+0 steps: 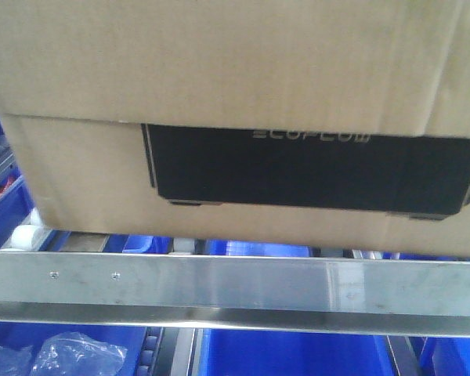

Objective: Grab box from left shelf to table start
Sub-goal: 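Close both grippers on the side walls and lift the box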

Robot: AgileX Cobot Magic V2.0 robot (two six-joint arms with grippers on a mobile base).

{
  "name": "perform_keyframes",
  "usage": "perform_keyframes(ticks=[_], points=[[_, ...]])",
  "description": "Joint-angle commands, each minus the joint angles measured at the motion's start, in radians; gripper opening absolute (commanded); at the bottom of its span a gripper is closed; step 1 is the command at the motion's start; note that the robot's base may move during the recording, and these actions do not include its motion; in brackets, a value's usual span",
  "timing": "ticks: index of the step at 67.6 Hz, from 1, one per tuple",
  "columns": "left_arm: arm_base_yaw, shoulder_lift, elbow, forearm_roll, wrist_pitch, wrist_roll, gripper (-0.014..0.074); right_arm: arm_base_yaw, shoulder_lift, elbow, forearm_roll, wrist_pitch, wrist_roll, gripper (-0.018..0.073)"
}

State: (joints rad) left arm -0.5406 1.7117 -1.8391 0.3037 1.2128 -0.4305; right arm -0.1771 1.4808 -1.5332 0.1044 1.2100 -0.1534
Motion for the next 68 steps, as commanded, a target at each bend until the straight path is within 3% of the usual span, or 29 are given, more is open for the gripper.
perform_keyframes(ticks=[1, 21, 34, 48, 68], points=[[-0.055, -0.107, -0.031, -0.081, -0.003, 0.107, -0.0092, -0.002, -0.099, -0.03, -0.008, -0.053, 0.022, 0.0057], [-0.128, -0.172, -0.023, -0.083, 0.016, 0.063, -0.0092, -0.002, -0.238, 0.037, 0.038, -0.031, 0.022, 0.0057], [-0.165, -0.242, 0.04, -0.036, 0.014, 0.026, -0.0092, 0.015, -0.347, 0.119, 0.053, -0.031, 0.022, 0.0057], [-0.174, -0.375, 0.165, -0.036, -0.029, 0.02, -0.0092, 0.072, -0.446, 0.164, 0.059, -0.031, 0.03, 0.0057], [-0.174, -0.601, 0.403, -0.08, -0.11, 0.02, -0.0092, 0.077, -0.573, 0.256, 0.072, -0.022, 0.058, 0.0057]])
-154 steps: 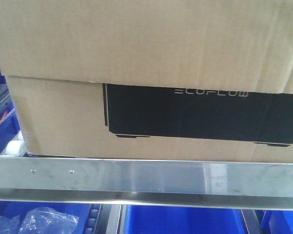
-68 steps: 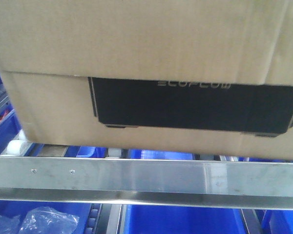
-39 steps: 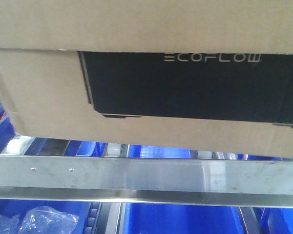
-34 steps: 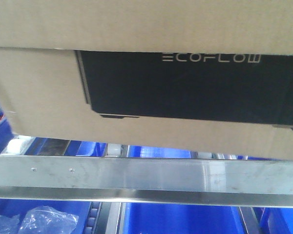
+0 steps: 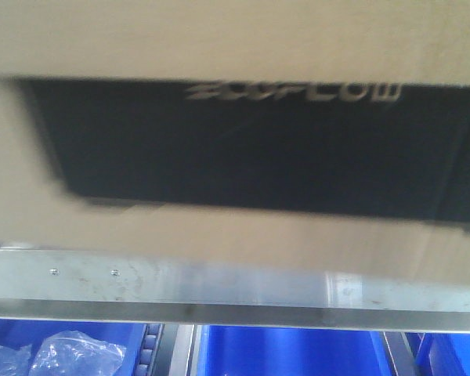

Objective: Grab box from left shelf to table start
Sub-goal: 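Close both grippers on the side walls and lift the box, then pull the held box back off the shelf toward the robot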

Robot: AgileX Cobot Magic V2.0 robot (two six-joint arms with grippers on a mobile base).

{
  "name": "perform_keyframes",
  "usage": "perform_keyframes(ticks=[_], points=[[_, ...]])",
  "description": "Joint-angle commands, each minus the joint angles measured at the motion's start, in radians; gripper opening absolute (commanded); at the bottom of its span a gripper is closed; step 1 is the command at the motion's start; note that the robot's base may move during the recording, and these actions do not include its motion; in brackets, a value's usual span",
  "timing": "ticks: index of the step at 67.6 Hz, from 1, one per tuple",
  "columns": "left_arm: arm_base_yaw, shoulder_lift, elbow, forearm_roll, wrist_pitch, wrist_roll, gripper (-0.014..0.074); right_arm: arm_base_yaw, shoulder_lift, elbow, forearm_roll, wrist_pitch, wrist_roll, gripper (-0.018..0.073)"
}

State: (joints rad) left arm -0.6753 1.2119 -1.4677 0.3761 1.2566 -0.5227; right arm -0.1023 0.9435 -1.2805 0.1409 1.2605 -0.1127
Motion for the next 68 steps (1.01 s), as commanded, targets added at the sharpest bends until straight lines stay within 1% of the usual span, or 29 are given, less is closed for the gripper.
perform_keyframes(ticks=[1, 7, 13, 22, 28, 34, 44, 50, 55, 61, 68], points=[[-0.039, -0.118, 0.046, -0.157, -0.158, 0.112, -0.0092, 0.002, -0.043, 0.012, 0.035, -0.073, 0.018, 0.0057], [-0.039, -0.183, 0.138, -0.181, -0.203, 0.11, -0.0092, 0.002, -0.089, 0.077, 0.036, -0.078, 0.018, 0.0057], [-0.05, -0.239, 0.228, -0.179, -0.253, 0.089, -0.0092, 0.002, -0.135, 0.136, 0.037, -0.088, 0.018, 0.0057], [-0.088, -0.295, 0.318, -0.179, -0.332, 0.087, -0.0092, 0.002, -0.203, 0.212, 0.043, -0.103, 0.019, 0.0057], [-0.117, -0.3, 0.328, -0.179, -0.347, 0.087, -0.0092, 0.002, -0.237, 0.226, 0.051, -0.111, 0.019, 0.0057], [-0.161, -0.304, 0.328, -0.169, -0.371, 0.087, -0.0092, 0.002, -0.266, 0.224, 0.066, -0.119, 0.019, 0.0057], [-0.238, -0.326, 0.328, -0.101, -0.426, 0.087, -0.0092, 0.002, -0.321, 0.224, 0.085, -0.141, 0.019, 0.0057], [-0.277, -0.355, 0.327, -0.049, -0.465, 0.069, -0.0092, 0.002, -0.357, 0.224, 0.085, -0.165, 0.018, 0.0057], [-0.292, -0.38, 0.325, -0.011, -0.501, 0.031, -0.0092, 0.002, -0.379, 0.224, 0.085, -0.194, 0.018, 0.0057], [-0.298, -0.421, 0.325, -0.006, -0.56, 0.031, -0.0092, 0.002, -0.399, 0.216, 0.085, -0.243, 0.018, 0.0057], [-0.298, -0.461, 0.325, -0.006, -0.627, 0.031, -0.0092, 0.002, -0.4, 0.182, 0.085, -0.268, 0.018, 0.0057]])
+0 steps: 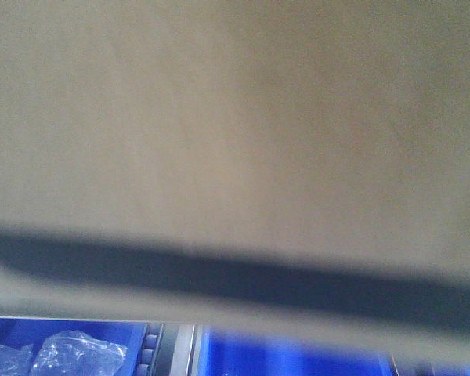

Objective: Grab box from left shelf to table start
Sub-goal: 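Pull the held box back off the shelf toward the robot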

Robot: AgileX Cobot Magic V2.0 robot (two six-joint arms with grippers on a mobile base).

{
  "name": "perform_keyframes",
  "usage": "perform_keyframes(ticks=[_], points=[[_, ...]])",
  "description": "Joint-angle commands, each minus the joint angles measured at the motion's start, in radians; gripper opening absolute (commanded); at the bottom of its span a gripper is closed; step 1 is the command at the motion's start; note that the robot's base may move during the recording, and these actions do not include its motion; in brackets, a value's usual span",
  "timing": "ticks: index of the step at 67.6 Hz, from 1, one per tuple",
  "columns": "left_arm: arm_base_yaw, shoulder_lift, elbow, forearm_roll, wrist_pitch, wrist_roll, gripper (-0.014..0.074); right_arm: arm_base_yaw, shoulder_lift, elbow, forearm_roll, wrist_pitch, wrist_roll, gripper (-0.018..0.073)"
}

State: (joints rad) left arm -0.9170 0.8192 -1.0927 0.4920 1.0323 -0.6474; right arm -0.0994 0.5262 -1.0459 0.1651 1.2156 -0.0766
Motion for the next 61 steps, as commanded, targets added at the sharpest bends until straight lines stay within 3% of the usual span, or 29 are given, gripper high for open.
perform_keyframes(ticks=[1, 23, 61], points=[[-0.056, -0.071, -0.05, -0.12, -0.407, 0.156, -0.0092, -0.001, 0.017, -0.06, 0.061, -0.227, -0.018, 0.0057], [-0.056, -0.132, -0.05, -0.109, -0.477, 0.156, -0.0092, -0.001, 0.017, -0.197, 0.119, -0.25, -0.018, 0.0057], [-0.056, -0.132, -0.05, -0.111, -0.478, 0.156, -0.0092, -0.001, 0.017, -0.197, 0.139, -0.238, -0.018, 0.0057]])
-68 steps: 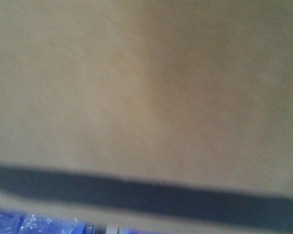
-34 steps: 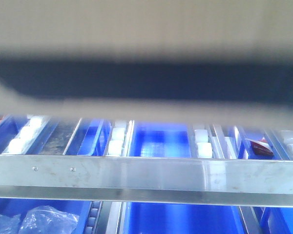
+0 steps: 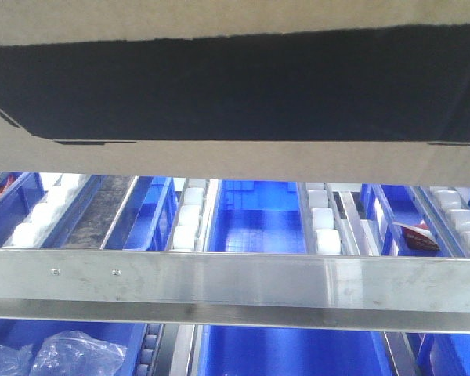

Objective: Grab box from left shelf to table start
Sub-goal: 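Pull the held box back off the shelf toward the robot, then hold the box with both grippers while the base turns away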

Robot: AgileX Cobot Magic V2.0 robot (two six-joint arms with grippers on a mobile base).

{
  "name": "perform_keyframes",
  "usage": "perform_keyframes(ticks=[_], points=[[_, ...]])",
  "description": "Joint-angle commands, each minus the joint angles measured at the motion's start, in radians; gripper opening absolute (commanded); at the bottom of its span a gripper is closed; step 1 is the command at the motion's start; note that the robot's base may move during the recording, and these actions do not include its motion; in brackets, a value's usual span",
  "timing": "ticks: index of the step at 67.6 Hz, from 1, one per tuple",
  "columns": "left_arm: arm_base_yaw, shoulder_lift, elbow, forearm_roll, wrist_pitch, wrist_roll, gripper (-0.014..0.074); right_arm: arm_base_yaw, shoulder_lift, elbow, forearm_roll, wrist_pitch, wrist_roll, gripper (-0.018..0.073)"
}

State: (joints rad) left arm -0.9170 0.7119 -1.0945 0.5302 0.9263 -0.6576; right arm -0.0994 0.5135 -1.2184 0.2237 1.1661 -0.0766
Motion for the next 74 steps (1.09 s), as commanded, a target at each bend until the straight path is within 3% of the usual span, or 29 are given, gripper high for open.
perform_keyframes(ticks=[1, 74], points=[[-0.056, -0.025, -0.048, -0.149, -0.372, 0.166, -0.0092, -0.001, 0.03, -0.024, 0.08, -0.188, -0.018, 0.0057], [-0.056, -0.025, -0.048, -0.149, -0.372, 0.166, -0.0092, -0.001, 0.03, -0.024, 0.08, -0.188, -0.018, 0.0057]])
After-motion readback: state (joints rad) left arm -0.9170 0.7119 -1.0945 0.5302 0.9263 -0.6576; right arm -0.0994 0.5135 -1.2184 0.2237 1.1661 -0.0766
